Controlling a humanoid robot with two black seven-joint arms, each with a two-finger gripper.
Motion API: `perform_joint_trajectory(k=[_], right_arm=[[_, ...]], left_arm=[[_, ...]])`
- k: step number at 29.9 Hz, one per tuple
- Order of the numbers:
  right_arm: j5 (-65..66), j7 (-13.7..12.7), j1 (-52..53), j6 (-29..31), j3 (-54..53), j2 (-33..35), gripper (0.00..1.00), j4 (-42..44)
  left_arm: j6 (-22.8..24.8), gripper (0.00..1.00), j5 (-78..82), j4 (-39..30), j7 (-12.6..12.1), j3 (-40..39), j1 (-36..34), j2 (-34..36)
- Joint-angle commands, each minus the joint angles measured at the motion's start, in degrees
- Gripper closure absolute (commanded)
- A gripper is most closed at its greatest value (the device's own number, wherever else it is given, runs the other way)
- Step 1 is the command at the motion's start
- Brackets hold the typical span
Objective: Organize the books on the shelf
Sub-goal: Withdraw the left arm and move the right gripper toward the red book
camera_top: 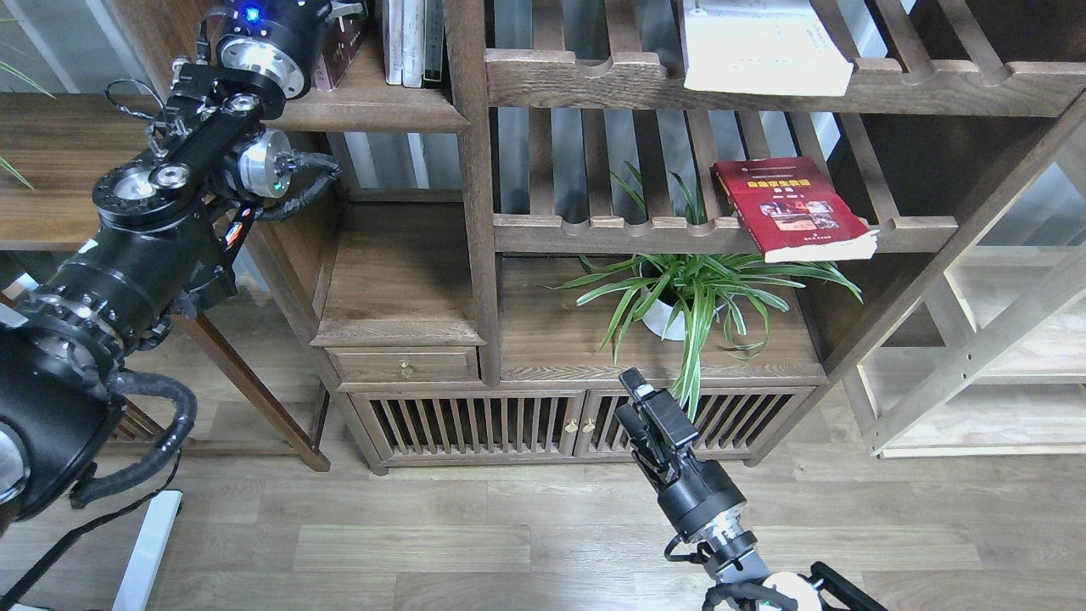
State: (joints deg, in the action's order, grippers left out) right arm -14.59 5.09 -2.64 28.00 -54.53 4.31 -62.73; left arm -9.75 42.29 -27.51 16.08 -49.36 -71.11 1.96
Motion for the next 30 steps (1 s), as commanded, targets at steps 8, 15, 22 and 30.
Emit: perform_joint_trajectory(k=[8, 15, 22, 30], right_arm=[[0.00, 0.00, -0.09, 0.00, -0.05, 0.08, 0.09, -0.02], [0.00, 0.00, -0.79, 0.00, -0.14, 0.26, 0.09, 0.06], [0.00, -0.08, -0.88, 0.00, -0.05, 1.13, 0.09, 0.06], [0.09, -0.08, -1.84, 0.00, -0.05, 1.67, 0.09, 0.06]], left_arm=[[0.00, 0.71, -0.02, -0.09, -0.08, -0.21, -0.17, -0.20], [0.00, 0.70, -0.02, -1.93, 0.01, -0.92, -0.26, -0.11], [-0.09, 0.70, -0.02, -3.69, -0.08, -1.79, -0.35, -0.20], [-0.09, 0.70, -0.02, -6.15, 0.01, -3.46, -0.35, -0.20]])
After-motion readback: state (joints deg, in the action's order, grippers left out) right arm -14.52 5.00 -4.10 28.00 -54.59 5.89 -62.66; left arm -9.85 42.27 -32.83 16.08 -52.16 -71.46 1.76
